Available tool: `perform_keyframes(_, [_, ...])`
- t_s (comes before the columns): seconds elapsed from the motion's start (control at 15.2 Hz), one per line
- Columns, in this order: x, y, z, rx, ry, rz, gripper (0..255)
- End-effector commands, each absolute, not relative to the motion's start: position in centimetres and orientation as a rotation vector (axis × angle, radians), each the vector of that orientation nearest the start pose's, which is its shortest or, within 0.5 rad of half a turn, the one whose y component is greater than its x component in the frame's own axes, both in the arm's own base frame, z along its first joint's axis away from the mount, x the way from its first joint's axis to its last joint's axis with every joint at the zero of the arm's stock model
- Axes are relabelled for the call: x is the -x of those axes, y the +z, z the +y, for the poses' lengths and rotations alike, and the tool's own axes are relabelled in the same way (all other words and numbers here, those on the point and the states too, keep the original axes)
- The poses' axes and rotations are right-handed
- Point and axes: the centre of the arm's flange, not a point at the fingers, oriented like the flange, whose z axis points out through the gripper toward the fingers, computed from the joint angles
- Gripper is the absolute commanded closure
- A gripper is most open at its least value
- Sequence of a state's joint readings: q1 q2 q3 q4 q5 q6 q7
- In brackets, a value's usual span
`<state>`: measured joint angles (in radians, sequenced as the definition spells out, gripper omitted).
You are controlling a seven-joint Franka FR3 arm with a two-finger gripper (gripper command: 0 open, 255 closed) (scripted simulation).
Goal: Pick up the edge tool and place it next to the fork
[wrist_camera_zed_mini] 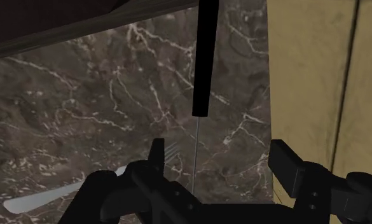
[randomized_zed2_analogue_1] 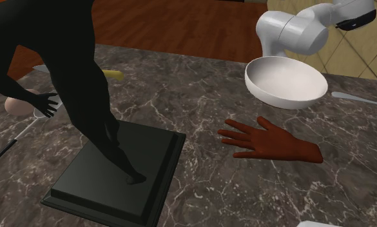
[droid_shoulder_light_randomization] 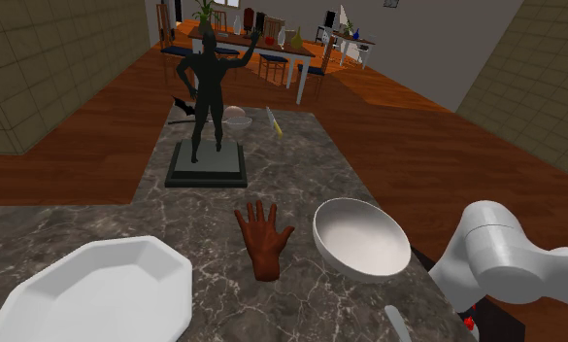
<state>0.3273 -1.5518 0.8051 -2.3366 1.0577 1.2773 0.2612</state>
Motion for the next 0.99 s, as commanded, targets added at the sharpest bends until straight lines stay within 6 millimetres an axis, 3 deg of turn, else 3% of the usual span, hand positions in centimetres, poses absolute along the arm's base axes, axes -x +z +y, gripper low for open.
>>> perform_keyframes(0.0, [14.2,49.5,36.5,2.878,-0.215,-1.092,0])
perform_keyframes(0.07, [14.7,49.4,36.0,2.878,-0.218,-1.091,0])
perform_keyframes(0.13, [14.6,49.2,36.9,2.876,-0.217,-1.092,0])
perform_keyframes(0.4, [15.2,54.1,36.4,2.876,-0.217,-1.092,0])
perform_keyframes(0.92, [15.2,54.1,36.4,2.876,-0.217,-1.092,0])
